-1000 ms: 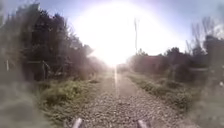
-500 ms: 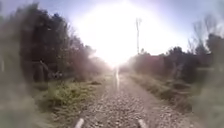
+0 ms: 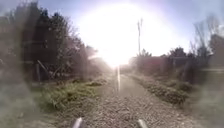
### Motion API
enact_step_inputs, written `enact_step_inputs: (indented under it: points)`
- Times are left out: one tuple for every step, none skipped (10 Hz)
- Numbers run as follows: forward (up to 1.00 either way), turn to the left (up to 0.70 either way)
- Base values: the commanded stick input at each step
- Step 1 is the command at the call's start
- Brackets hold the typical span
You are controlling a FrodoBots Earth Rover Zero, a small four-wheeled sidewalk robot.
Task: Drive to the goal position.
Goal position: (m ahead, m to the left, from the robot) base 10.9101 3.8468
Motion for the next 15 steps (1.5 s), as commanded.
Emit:
enact_step_inputs:
  points:
    - [0.5, 0.0]
    - [0.5, 0.0]
    - [0.5, 0.0]
    - [0.5, 0.0]
    - [0.5, 0.0]
    - [0.5, 0.0]
    - [0.5, 0.0]
    - [0.5, 0.0]
    - [0.5, 0.0]
    - [0.5, 0.0]
    - [0.5, 0.0]
    - [0.5, 0.0]
    - [0.5, 0.0]
    - [0.5, 0.0]
    - [0.5, 0.0]
